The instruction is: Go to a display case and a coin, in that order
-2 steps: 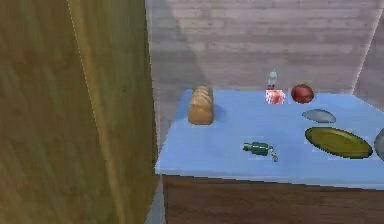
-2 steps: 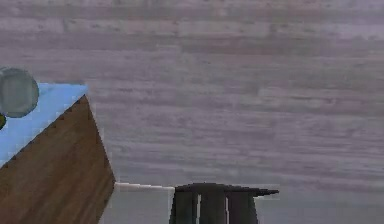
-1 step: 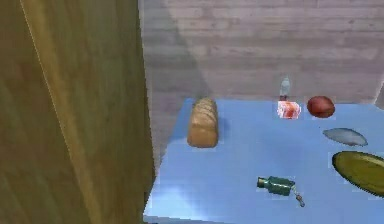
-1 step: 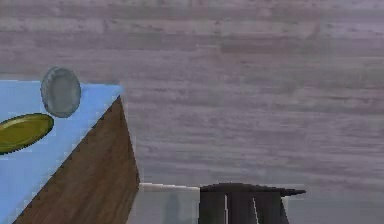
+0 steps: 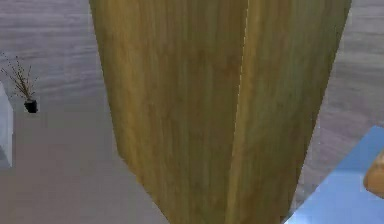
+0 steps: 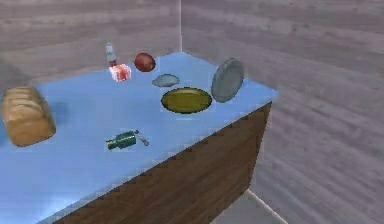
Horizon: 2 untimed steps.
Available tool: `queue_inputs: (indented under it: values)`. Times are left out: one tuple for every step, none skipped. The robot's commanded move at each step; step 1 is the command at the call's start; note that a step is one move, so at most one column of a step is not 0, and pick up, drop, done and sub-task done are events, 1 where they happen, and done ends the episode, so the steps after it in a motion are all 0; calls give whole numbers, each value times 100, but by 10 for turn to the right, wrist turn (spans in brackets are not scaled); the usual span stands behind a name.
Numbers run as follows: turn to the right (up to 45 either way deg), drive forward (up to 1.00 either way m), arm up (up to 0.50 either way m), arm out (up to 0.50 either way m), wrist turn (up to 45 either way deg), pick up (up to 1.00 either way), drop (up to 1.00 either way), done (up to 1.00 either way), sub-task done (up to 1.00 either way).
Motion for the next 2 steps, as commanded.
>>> queue_inputs:
  values:
    - [-450,0,0,0,0,0,0,0,0]
    - [0,30,0,0,0,0,0,0,0]
